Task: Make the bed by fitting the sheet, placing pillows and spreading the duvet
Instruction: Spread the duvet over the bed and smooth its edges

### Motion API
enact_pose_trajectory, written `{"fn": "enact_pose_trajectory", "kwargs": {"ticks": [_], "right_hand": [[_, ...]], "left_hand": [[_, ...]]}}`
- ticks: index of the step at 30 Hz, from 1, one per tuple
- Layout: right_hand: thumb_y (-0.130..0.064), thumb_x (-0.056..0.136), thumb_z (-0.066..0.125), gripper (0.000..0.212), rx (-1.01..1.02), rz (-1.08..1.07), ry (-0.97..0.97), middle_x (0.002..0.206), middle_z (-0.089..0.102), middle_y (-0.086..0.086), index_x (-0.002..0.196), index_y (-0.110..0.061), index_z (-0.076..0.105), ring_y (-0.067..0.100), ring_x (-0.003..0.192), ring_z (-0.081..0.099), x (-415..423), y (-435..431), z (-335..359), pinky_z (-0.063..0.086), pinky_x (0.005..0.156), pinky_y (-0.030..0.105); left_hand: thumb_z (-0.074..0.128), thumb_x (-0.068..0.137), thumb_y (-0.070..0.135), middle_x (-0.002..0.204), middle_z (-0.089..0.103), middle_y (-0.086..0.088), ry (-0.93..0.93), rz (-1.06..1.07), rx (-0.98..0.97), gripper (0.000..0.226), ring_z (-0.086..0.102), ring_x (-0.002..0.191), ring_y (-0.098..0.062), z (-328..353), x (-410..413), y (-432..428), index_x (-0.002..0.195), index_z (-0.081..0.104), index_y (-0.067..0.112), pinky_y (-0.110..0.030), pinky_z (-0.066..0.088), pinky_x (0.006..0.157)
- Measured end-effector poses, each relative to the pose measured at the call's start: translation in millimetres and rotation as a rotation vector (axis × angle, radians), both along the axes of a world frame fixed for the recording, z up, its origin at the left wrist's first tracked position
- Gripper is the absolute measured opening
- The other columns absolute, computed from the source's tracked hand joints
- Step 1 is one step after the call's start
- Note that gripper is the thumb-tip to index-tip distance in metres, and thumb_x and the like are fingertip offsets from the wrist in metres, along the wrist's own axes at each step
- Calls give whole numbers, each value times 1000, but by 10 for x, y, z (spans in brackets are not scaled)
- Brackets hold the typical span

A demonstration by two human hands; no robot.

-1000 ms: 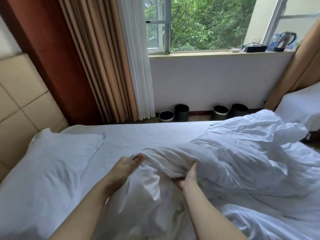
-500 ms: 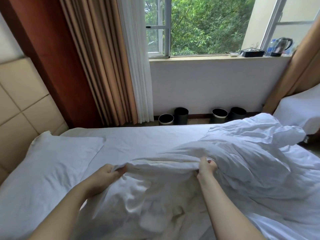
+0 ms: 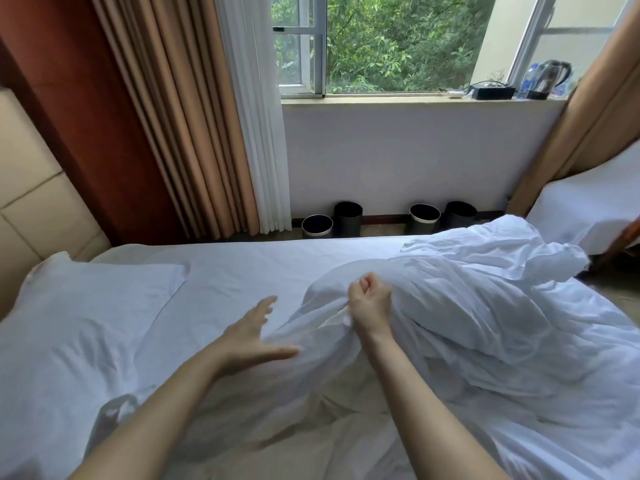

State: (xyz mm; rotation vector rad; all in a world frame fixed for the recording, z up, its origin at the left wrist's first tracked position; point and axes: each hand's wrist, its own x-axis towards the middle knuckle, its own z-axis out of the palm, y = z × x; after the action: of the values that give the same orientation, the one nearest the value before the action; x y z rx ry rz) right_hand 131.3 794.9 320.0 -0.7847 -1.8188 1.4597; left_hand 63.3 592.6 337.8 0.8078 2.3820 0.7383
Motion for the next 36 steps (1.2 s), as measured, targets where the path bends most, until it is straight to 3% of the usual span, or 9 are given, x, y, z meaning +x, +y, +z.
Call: {"fn": "enact_pose_trajectory", "kwargs": {"ticks": [2,5,10,13,16,21,27,32,36], "right_hand": [[2,84,50,40,-14,74,4,55,31,-4,57,-19,29,12,54,29,-44,-161,-14,27,54,30],[-1,84,51,37,-63,155,-3,57,33,-4,59,-19,31,12,56,31,-52,-183,-120,30,55,29],[-7,89,53,33,-285,236,8,60,38,-3,62,-20,39,7,57,38,195,101,-324,34,57,22],[-18,96,45,20,-734,102,65,75,63,9,85,-12,60,20,65,61,436,243,-599,49,59,28],[-34,98,43,37,-958,-107,41,102,66,19,112,-3,57,30,85,65,694,330,-875,53,63,31],[-70,85,38,76,-1474,-19,147,94,69,22,114,-3,60,34,87,61,830,425,-1005,54,62,39],[-73,77,49,83,-1433,-293,324,135,50,13,136,-14,45,38,122,49,546,807,-888,41,101,53],[-51,43,76,101,-1238,-391,270,123,60,8,132,-12,48,31,102,63,122,1423,-1291,56,68,40],[-13,76,71,63,-894,-417,222,117,53,5,131,-1,42,25,107,57,-214,1353,-168,49,93,40]], "left_hand": [[57,54,78,154,20,10,249,-119,-10,119,28,139,-13,3,189,327,150,7,28,-35,28,109],[60,74,60,157,18,0,395,-118,-46,101,32,137,-21,-149,362,752,150,9,20,-36,35,104],[40,74,50,102,69,-3,220,-143,40,43,63,98,-25,-299,225,1034,98,63,24,-35,47,78],[50,70,47,72,61,6,69,-234,48,29,57,72,-9,-338,91,1141,65,58,20,-30,45,66],[61,80,40,55,52,13,-13,-256,82,32,47,57,-3,-281,19,1249,54,57,22,-25,40,60],[65,82,41,52,50,13,-92,-268,139,37,45,53,-4,-117,-29,1299,50,59,23,-23,38,57],[63,81,52,48,33,10,-60,-227,115,55,29,48,-8,17,-44,1082,44,36,21,-22,25,48],[56,79,65,48,31,8,-55,-123,202,59,31,46,-8,173,-217,851,46,35,21,-22,24,46],[49,77,60,49,35,7,0,40,269,49,34,48,-7,311,-495,678,47,45,21,-22,28,47]]}}
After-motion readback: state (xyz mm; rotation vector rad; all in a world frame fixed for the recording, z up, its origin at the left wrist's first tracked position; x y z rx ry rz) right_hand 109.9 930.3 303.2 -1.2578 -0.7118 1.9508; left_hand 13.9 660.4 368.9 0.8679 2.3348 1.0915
